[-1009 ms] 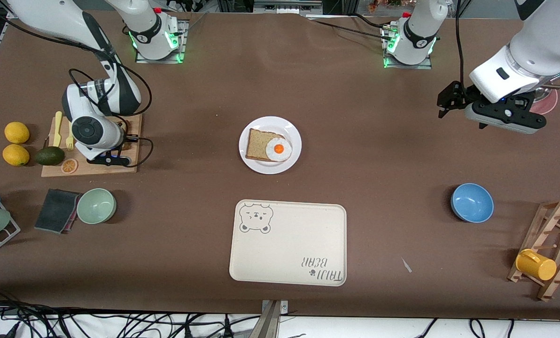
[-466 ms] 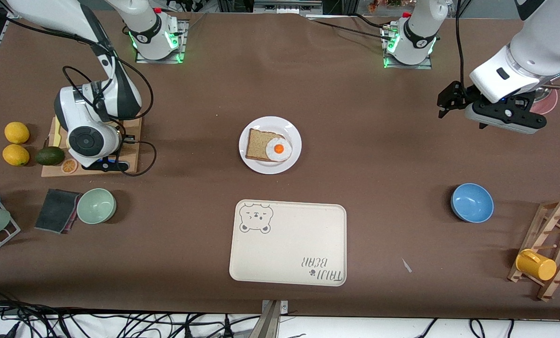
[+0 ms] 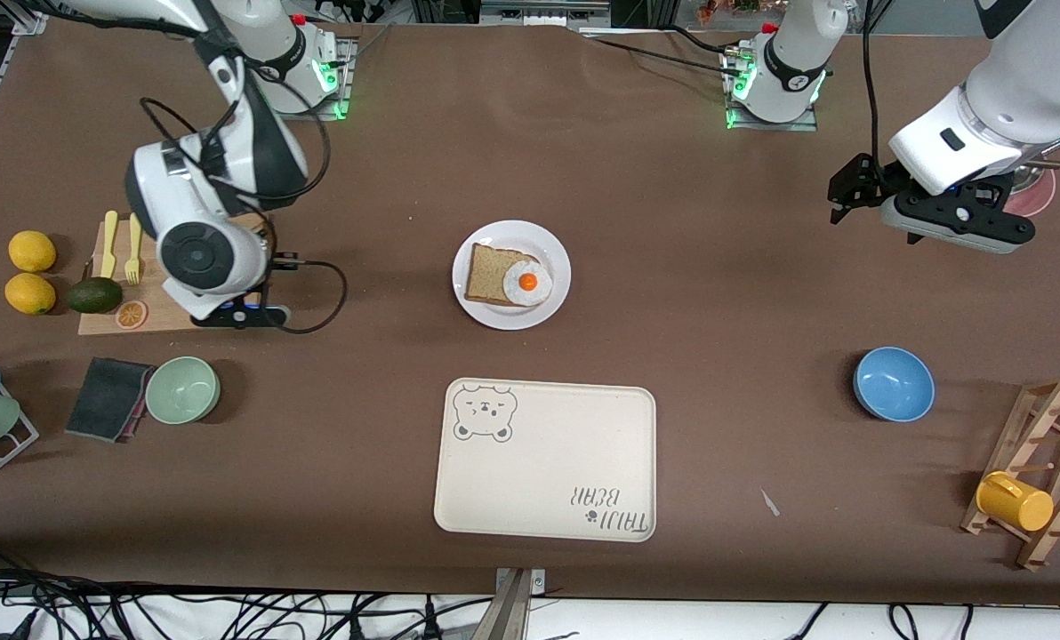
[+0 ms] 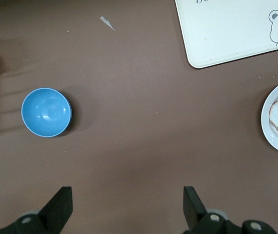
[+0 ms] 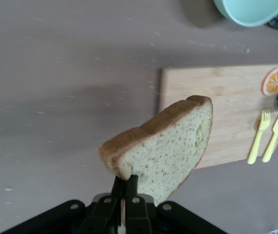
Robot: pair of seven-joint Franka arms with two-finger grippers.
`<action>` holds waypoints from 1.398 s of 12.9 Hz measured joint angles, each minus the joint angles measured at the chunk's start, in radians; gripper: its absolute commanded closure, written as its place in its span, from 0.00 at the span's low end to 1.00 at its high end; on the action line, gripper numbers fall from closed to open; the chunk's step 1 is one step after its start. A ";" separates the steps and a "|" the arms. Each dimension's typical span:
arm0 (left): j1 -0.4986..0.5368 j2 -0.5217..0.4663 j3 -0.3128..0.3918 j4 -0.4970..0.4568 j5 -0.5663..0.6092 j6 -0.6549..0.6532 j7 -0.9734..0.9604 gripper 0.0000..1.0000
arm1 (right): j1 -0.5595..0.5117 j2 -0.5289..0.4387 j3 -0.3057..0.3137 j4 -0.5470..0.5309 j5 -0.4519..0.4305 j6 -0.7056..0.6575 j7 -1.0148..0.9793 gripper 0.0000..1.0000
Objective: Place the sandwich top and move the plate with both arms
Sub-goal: 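Lift the bread slice with the right gripper toward the white plate, then lower the bread slice onto the egg toast with the right gripper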
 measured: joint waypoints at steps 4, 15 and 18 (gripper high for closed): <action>0.000 0.000 0.000 0.000 0.000 0.000 0.000 0.00 | 0.213 0.058 0.006 0.119 0.052 -0.037 0.169 1.00; 0.001 0.004 0.000 0.000 0.000 0.000 0.000 0.00 | 0.456 0.412 0.006 0.513 0.108 0.002 0.416 1.00; 0.001 0.004 0.000 0.000 0.000 0.000 0.000 0.00 | 0.469 0.414 0.006 0.524 0.133 0.018 0.438 1.00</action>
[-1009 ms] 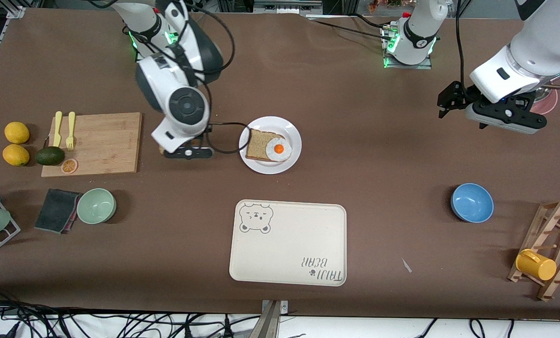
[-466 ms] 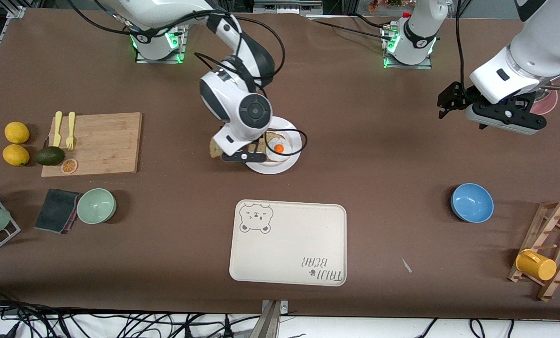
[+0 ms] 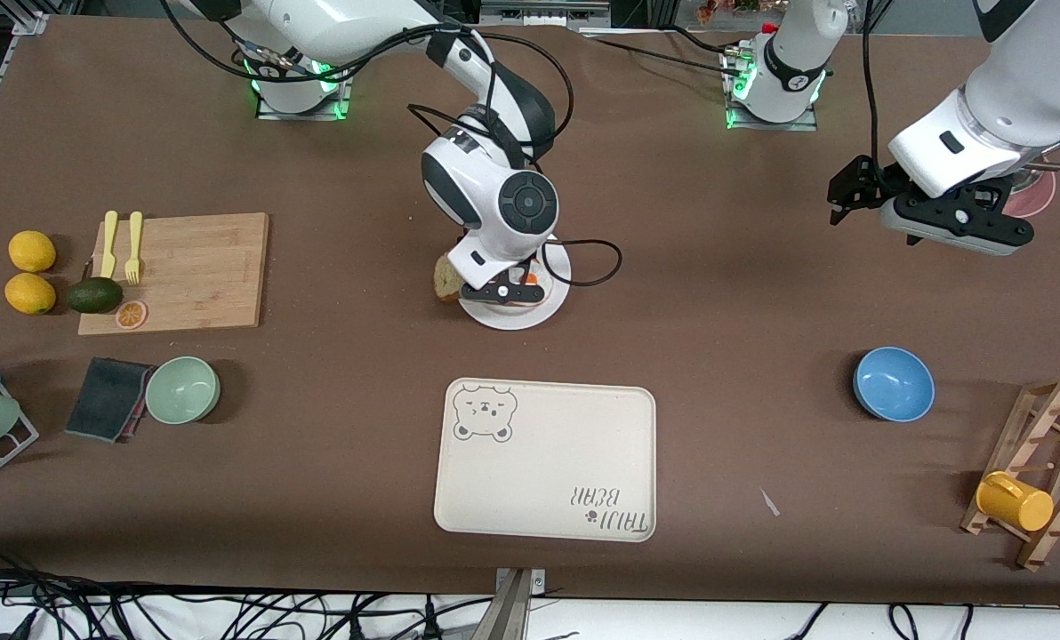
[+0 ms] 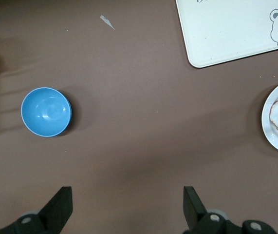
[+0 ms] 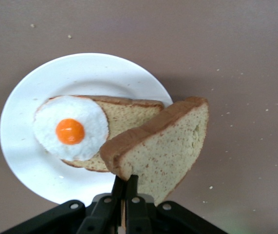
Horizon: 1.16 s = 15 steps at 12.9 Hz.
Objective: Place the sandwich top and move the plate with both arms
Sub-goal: 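Lower the bread slice onto the egg toast with the right gripper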
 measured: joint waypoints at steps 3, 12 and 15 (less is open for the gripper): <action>0.000 0.000 0.000 0.000 0.000 0.000 0.000 0.00 | 0.009 0.000 0.000 0.010 0.016 0.023 0.003 1.00; 0.000 0.000 0.000 0.000 0.000 0.000 0.000 0.00 | 0.023 0.054 -0.003 0.019 0.084 0.105 0.033 1.00; 0.000 0.000 0.000 0.000 0.000 0.000 0.000 0.00 | 0.023 0.068 -0.004 0.019 0.087 0.119 0.034 1.00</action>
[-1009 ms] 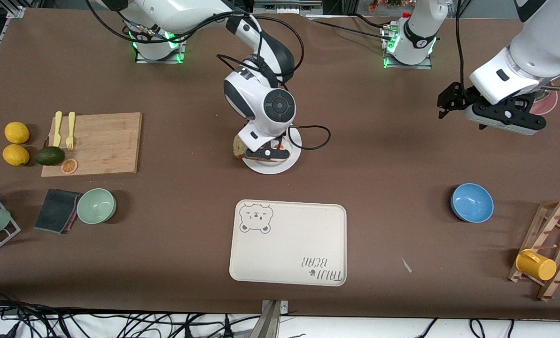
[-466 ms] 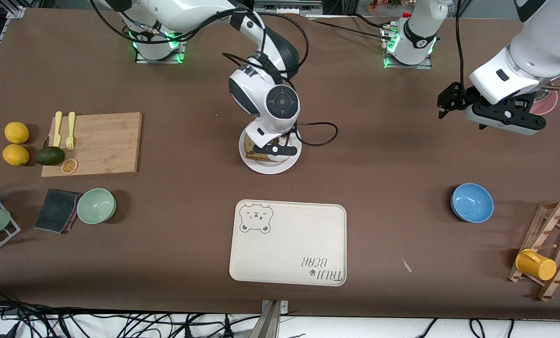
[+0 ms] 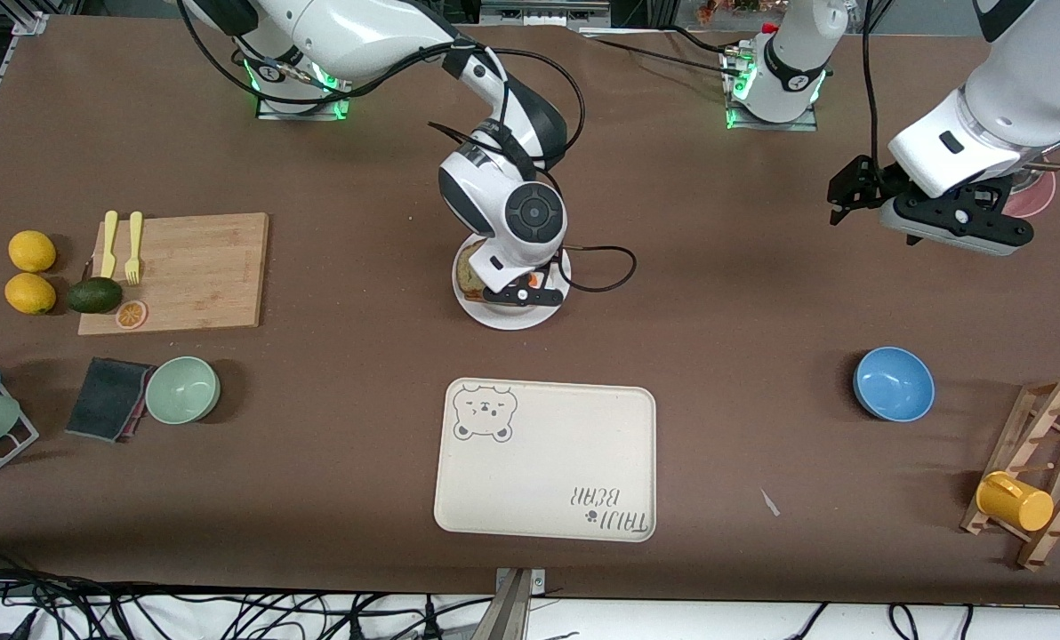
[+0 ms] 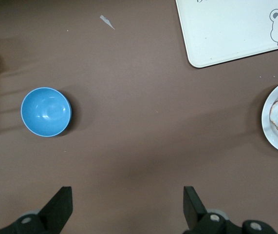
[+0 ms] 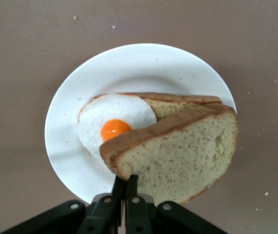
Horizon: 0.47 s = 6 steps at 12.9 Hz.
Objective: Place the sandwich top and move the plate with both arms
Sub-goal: 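Lower the bread slice onto the egg toast with the right gripper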
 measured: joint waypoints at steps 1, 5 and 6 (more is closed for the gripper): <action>0.000 0.000 0.000 0.000 0.000 0.000 0.000 0.00 | 0.001 0.003 0.000 0.000 0.000 0.008 0.001 1.00; 0.000 0.000 0.000 0.000 0.000 0.000 0.000 0.00 | 0.025 0.027 0.001 0.000 0.000 0.072 0.003 1.00; 0.000 0.000 0.000 0.000 0.000 0.000 0.000 0.00 | 0.031 0.032 0.001 0.000 0.000 0.084 0.004 1.00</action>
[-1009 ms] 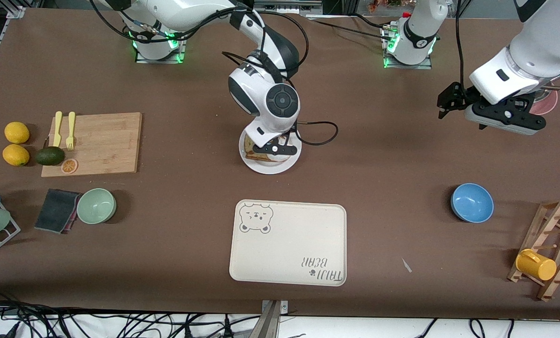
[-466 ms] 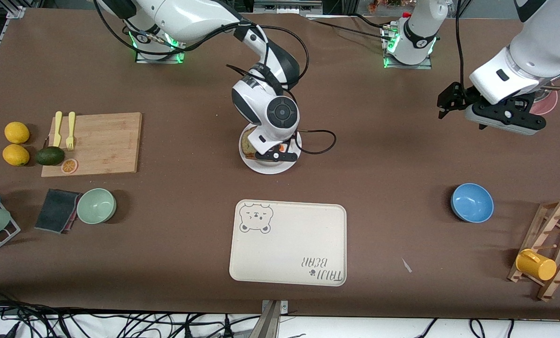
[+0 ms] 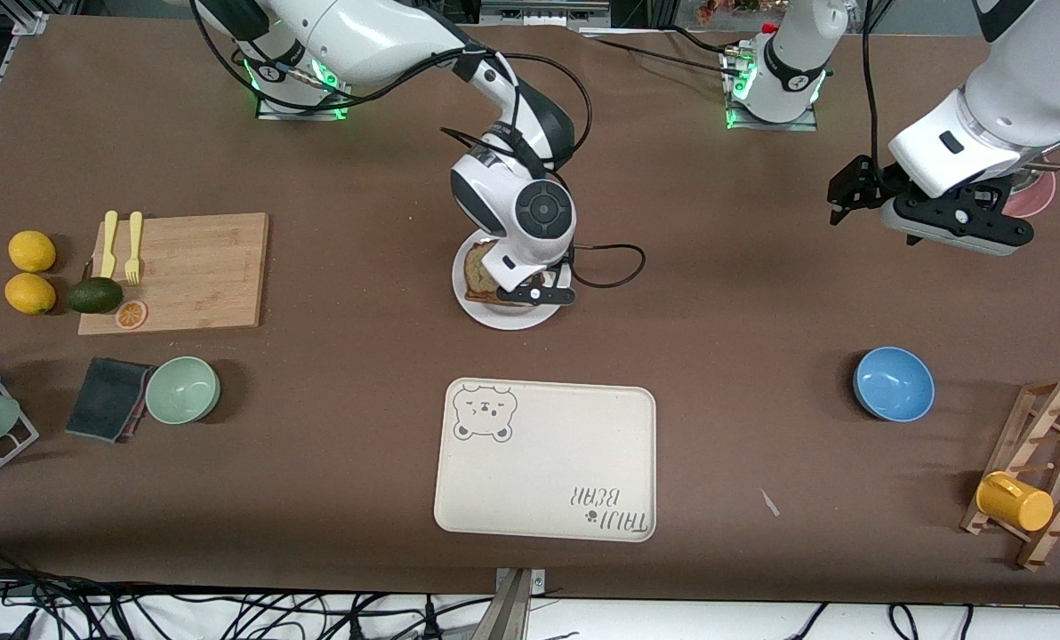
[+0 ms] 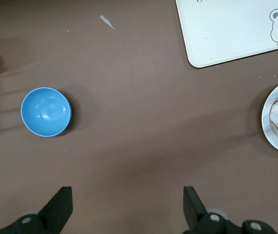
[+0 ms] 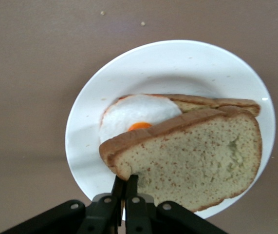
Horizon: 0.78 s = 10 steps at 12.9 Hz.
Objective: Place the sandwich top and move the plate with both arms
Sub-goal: 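Lower the bread slice onto the egg toast with the right gripper, then open the right gripper and withdraw it while the left gripper approaches the plate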
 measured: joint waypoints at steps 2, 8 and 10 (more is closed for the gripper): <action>0.000 0.000 0.000 0.000 0.000 0.000 0.000 0.00 | 0.006 0.006 0.000 0.000 0.000 0.009 0.001 0.01; 0.000 0.000 0.000 0.000 0.000 0.000 0.000 0.00 | 0.007 0.007 -0.005 0.013 0.000 0.009 0.000 0.00; 0.001 0.000 0.000 0.000 0.000 0.000 0.000 0.00 | 0.000 0.004 -0.009 0.023 0.000 0.005 -0.001 0.00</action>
